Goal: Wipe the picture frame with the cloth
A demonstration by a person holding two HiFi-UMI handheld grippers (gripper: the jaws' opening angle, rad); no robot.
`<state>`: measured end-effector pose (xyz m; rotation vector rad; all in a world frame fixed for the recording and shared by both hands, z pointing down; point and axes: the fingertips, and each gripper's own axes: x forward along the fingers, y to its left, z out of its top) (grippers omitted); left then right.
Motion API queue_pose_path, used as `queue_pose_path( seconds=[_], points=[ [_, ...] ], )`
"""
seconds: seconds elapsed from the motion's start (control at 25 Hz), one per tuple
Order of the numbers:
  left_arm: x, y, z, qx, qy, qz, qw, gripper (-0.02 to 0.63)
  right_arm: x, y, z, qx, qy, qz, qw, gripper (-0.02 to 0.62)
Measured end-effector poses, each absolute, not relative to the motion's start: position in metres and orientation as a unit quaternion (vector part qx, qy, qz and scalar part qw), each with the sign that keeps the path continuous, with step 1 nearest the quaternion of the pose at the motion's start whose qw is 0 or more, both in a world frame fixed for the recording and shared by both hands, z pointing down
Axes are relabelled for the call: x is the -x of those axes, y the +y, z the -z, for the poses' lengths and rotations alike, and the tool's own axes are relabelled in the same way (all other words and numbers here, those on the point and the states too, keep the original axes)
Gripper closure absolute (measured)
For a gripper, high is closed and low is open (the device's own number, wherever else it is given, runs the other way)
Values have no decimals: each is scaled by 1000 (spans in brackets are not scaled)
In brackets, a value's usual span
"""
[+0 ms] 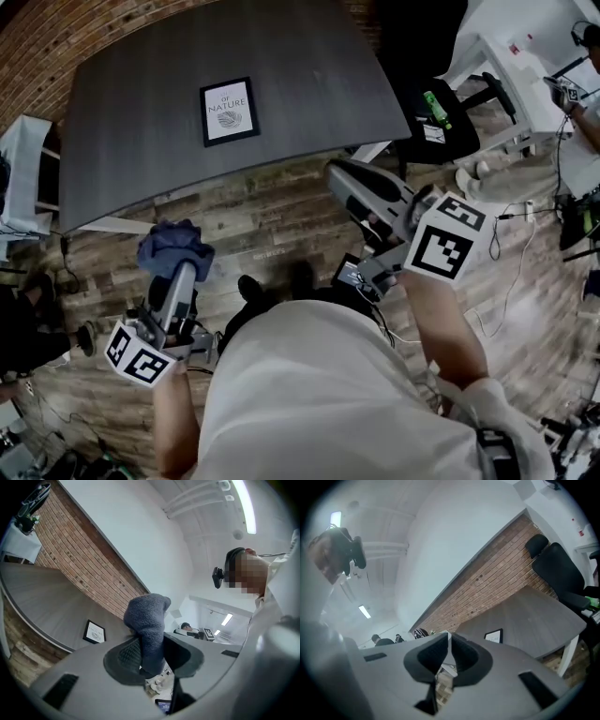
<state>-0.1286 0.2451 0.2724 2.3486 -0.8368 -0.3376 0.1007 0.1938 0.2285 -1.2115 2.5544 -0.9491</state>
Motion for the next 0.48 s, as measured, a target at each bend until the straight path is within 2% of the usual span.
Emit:
queue_pose_path(
  seconds=[0.28, 0.48],
  points=[
    [147, 240, -282, -895, -297, 120, 311, 489, -72, 199, -222, 417, 857, 292, 79, 581],
    [139, 231, -279, -905, -267, 108, 313, 489, -80, 201, -209, 448, 854, 257, 68, 581]
  ],
)
